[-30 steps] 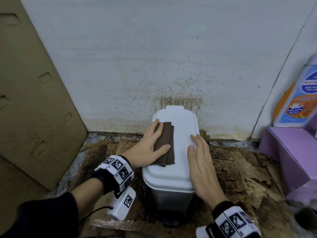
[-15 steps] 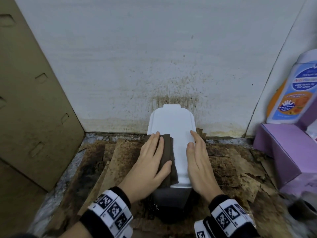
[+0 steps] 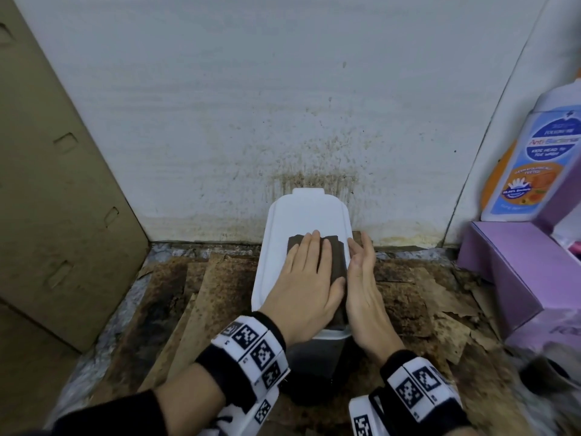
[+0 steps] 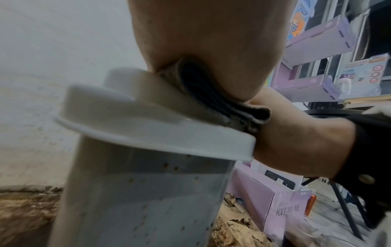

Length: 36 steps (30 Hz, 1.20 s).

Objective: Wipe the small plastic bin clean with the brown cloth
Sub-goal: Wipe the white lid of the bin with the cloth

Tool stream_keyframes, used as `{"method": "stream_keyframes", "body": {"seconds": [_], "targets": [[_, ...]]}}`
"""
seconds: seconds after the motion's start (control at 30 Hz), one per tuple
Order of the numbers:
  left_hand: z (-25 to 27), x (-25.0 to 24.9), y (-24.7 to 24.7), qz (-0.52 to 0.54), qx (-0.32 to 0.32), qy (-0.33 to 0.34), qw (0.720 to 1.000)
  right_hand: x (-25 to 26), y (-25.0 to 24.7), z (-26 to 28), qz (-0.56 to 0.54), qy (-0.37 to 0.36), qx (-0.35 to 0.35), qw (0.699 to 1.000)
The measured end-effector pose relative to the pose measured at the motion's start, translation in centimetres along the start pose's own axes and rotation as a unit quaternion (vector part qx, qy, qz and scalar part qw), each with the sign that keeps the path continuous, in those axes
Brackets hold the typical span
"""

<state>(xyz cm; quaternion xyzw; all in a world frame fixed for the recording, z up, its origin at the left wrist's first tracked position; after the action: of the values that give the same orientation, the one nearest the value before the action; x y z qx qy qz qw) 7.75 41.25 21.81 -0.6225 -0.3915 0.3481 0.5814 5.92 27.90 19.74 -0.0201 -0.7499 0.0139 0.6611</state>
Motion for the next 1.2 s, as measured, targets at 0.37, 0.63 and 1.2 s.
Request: {"method": "stream_keyframes", "body": {"seconds": [0.37, 0.63, 1.2], "targets": [[-5.2, 3.2, -1.2, 0.025, 0.087, 0.002, 0.996, -0.1, 0.0, -0.1, 0.023, -0.001, 0.022, 1.000], [-9.2, 6.1, -0.7, 0.014, 0.122, -0.005, 0.992, -0.4, 0.5, -0.3, 0.103, -0.026, 0.010, 0.994], [-12.8, 9.9, -1.6, 0.009, 0.152, -0.011, 0.988, -0.8, 0.5, -0.5, 0.093, -0.027, 0.006, 0.995]]}}
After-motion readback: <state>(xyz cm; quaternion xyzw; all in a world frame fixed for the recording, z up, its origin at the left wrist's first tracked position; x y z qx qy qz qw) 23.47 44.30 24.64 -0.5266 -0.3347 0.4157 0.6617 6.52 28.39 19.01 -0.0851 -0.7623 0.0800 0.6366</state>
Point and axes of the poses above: each hand's wrist, its own z-axis away from the middle knuckle, its own y-axis out of the palm, x = y × z, the point moved 1 cm from there along -z, towards the middle knuckle, and after that the axes turned 8 degrees about -z, right-handed, at the moved point
